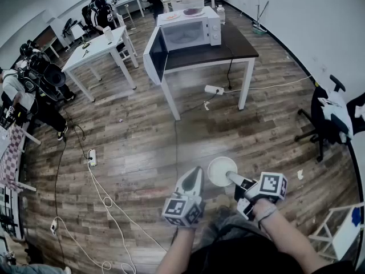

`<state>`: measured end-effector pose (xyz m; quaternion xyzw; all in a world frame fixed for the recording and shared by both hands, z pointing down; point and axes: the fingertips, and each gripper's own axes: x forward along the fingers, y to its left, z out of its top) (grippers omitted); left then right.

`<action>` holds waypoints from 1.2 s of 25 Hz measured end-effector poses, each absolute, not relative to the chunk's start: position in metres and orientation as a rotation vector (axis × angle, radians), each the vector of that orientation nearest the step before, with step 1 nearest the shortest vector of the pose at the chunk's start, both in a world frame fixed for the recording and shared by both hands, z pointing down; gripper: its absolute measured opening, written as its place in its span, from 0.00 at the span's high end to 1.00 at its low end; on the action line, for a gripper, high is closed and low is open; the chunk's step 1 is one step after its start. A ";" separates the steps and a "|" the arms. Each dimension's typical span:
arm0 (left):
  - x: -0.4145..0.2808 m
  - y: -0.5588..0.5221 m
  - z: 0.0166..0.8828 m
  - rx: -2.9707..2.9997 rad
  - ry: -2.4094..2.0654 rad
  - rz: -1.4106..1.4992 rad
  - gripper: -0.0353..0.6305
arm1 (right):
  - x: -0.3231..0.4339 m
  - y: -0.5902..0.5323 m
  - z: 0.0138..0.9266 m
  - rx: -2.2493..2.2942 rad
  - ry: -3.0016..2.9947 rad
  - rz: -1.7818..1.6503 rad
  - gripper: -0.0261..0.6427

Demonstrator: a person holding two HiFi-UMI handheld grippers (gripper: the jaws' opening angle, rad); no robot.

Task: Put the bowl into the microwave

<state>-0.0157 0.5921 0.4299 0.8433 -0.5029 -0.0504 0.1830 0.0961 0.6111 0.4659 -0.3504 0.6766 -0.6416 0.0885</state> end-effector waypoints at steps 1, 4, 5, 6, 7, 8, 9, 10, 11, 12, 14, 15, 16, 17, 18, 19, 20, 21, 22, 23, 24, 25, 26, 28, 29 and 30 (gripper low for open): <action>-0.016 0.592 0.429 2.377 -1.423 -0.135 0.95 | 0.096 0.611 0.465 -1.037 2.014 -1.909 0.76; -0.014 0.591 0.427 2.379 -1.424 -0.128 0.94 | 0.097 0.610 0.464 -1.027 2.016 -1.903 0.76; -0.013 0.591 0.427 2.380 -1.419 -0.126 0.95 | 0.098 0.610 0.463 -1.025 2.016 -1.899 0.76; -0.011 0.591 0.429 2.380 -1.413 -0.122 0.95 | 0.100 0.610 0.464 -1.024 2.015 -1.896 0.76; -0.010 0.591 0.430 2.380 -1.409 -0.120 0.95 | 0.101 0.610 0.464 -1.022 2.013 -1.894 0.76; -0.009 0.591 0.430 2.376 -1.406 -0.121 0.94 | 0.102 0.610 0.464 -1.018 2.011 -1.891 0.76; -0.008 0.590 0.430 2.371 -1.405 -0.126 0.94 | 0.103 0.608 0.464 -1.011 2.011 -1.886 0.76; -0.008 0.589 0.430 2.366 -1.407 -0.129 0.94 | 0.104 0.606 0.463 -1.005 2.012 -1.881 0.76; -0.007 0.586 0.430 2.359 -1.409 -0.128 0.95 | 0.105 0.603 0.463 -1.000 2.015 -1.878 0.76; -0.006 0.583 0.430 2.353 -1.410 -0.124 0.95 | 0.105 0.600 0.463 -0.995 2.019 -1.877 0.76; -0.006 0.576 0.431 2.344 -1.413 -0.119 0.94 | 0.105 0.592 0.463 -0.983 2.021 -1.881 0.76; -0.007 0.573 0.432 2.341 -1.415 -0.116 0.94 | 0.104 0.588 0.463 -0.978 2.020 -1.886 0.76; -0.008 0.568 0.434 2.339 -1.418 -0.112 0.94 | 0.103 0.584 0.464 -0.974 2.019 -1.892 0.76; -0.009 0.564 0.435 2.335 -1.421 -0.109 0.95 | 0.103 0.579 0.466 -0.970 2.021 -1.897 0.76; -0.010 0.559 0.435 2.331 -1.427 -0.104 0.95 | 0.103 0.575 0.467 -0.966 2.024 -1.903 0.76; -0.011 0.553 0.434 2.328 -1.437 -0.099 0.94 | 0.103 0.569 0.467 -0.962 2.026 -1.910 0.76; -0.011 0.546 0.433 2.326 -1.445 -0.096 0.94 | 0.104 0.564 0.468 -0.959 2.025 -1.916 0.76; -0.010 0.539 0.431 2.326 -1.449 -0.098 0.95 | 0.105 0.557 0.468 -0.957 2.023 -1.923 0.76; -0.008 0.532 0.430 2.328 -1.450 -0.101 0.95 | 0.107 0.551 0.468 -0.956 2.021 -1.927 0.76; -0.006 0.526 0.429 2.330 -1.451 -0.103 0.95 | 0.109 0.544 0.467 -0.954 2.020 -1.931 0.76; -0.004 0.519 0.429 2.332 -1.451 -0.107 0.95 | 0.111 0.537 0.466 -0.951 2.021 -1.933 0.76; -0.002 0.513 0.429 2.333 -1.453 -0.112 0.95 | 0.113 0.530 0.465 -0.948 2.026 -1.933 0.76; 0.000 0.507 0.427 2.334 -1.455 -0.116 0.95 | 0.115 0.524 0.465 -0.946 2.032 -1.931 0.76; 0.004 0.497 0.426 2.335 -1.462 -0.116 0.94 | 0.119 0.513 0.463 -0.937 2.039 -1.925 0.76; 0.006 0.493 0.426 2.335 -1.467 -0.115 0.95 | 0.121 0.508 0.464 -0.932 2.040 -1.923 0.76; 0.009 0.489 0.426 2.335 -1.472 -0.114 0.94 | 0.124 0.503 0.464 -0.931 2.038 -1.924 0.76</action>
